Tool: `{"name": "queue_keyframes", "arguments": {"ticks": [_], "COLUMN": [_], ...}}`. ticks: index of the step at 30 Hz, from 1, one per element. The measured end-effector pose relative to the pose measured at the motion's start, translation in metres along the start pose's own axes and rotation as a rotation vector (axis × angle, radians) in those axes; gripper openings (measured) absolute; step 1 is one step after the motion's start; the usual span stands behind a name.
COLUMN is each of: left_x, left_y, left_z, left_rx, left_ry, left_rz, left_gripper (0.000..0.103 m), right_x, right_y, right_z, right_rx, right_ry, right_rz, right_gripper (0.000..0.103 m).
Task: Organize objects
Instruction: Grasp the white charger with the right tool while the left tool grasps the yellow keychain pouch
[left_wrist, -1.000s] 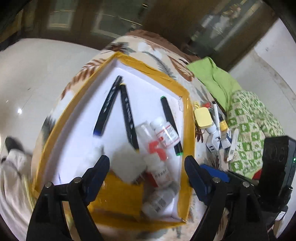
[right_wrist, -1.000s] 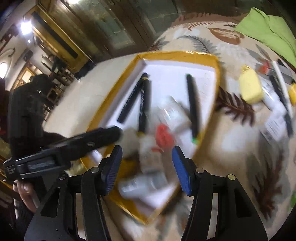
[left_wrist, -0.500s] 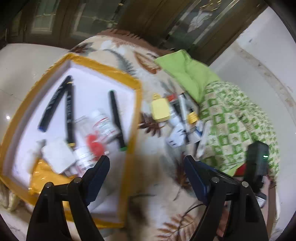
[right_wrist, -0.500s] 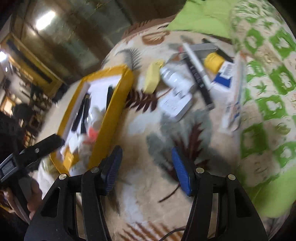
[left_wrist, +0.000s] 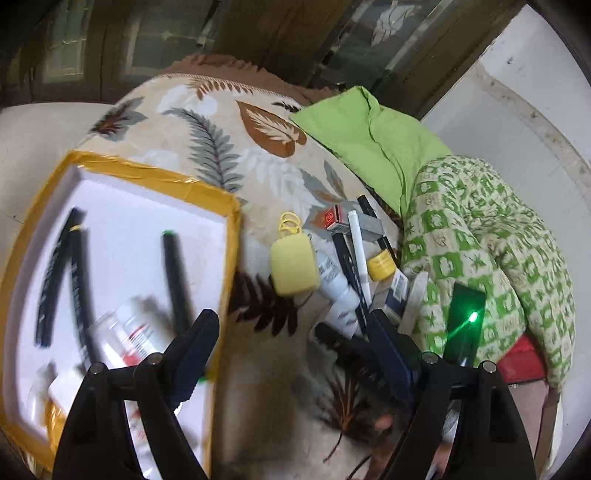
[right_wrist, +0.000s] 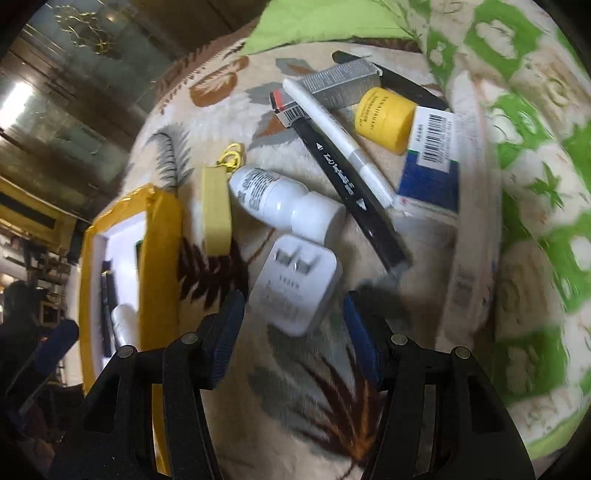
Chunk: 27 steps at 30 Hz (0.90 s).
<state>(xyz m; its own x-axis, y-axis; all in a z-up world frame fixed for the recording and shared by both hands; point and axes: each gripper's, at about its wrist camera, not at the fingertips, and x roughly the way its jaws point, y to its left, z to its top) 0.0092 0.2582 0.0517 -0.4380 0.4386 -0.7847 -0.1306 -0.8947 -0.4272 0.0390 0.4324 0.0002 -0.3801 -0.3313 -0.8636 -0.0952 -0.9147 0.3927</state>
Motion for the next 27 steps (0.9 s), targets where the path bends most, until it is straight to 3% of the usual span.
{"name": "queue_keyframes", "arguments": {"ticks": [2, 7, 8, 9, 12, 14, 16, 17, 18, 20, 22, 24, 27], "left_x": [0.017, 0.059, 0.066, 0.073, 0.097, 0.110, 0.112, 0.112, 0.113, 0.105, 0.090, 0.081, 0.080], "left_y": [-0.004, -0.013, -0.014, -0.014, -0.009, -0.003, -0.003, -0.007, -0.007, -0.009, -0.006, 0.000, 0.009], "left_z": [0.010, 0.028, 0.032, 0.035, 0.041, 0.040, 0.037, 0.035, 0.034, 0.032, 0.033, 0.033, 0.028], "left_rx": [-0.001, -0.004, -0.006, -0.013, -0.039, -0.058, -0.023, 0.008, 0.023, 0.059, 0.048, 0.025, 0.000], "left_ry": [0.029, 0.091, 0.093, 0.098, 0.139, 0.174, 0.162, 0.161, 0.168, 0.137, 0.108, 0.116, 0.121], "left_rz": [0.013, 0.026, 0.044, 0.055, 0.063, 0.071, 0.106, 0.082, 0.079, 0.062, 0.041, -0.020, -0.011], "left_gripper": [0.082, 0.082, 0.082, 0.081, 0.077, 0.065, 0.052, 0.047, 0.047, 0.030, 0.022, 0.020, 0.019], "right_x": [0.009, -0.001, -0.004, -0.009, -0.020, -0.020, -0.021, -0.021, -0.021, -0.019, -0.017, -0.013, -0.002], "right_y": [0.002, 0.001, -0.002, -0.005, -0.010, -0.009, -0.011, -0.009, -0.006, -0.001, 0.001, 0.001, -0.001], "right_z": [0.003, -0.007, -0.010, -0.014, -0.025, -0.027, -0.025, -0.024, -0.023, -0.020, -0.018, -0.015, -0.011], "right_rx": [-0.017, -0.079, -0.085, -0.089, -0.095, -0.122, -0.101, -0.108, -0.123, -0.142, -0.144, -0.148, -0.116], "right_ry": [0.011, 0.003, 0.005, -0.004, -0.005, -0.003, -0.007, -0.013, -0.019, -0.033, -0.037, -0.045, -0.029], "right_rz": [-0.012, 0.003, 0.005, 0.021, 0.053, 0.084, 0.107, 0.120, 0.123, 0.109, 0.123, 0.104, 0.099], "right_gripper": [0.059, 0.049, 0.032, 0.030, 0.025, 0.025, 0.025, 0.031, 0.043, 0.058, 0.058, 0.058, 0.058]}}
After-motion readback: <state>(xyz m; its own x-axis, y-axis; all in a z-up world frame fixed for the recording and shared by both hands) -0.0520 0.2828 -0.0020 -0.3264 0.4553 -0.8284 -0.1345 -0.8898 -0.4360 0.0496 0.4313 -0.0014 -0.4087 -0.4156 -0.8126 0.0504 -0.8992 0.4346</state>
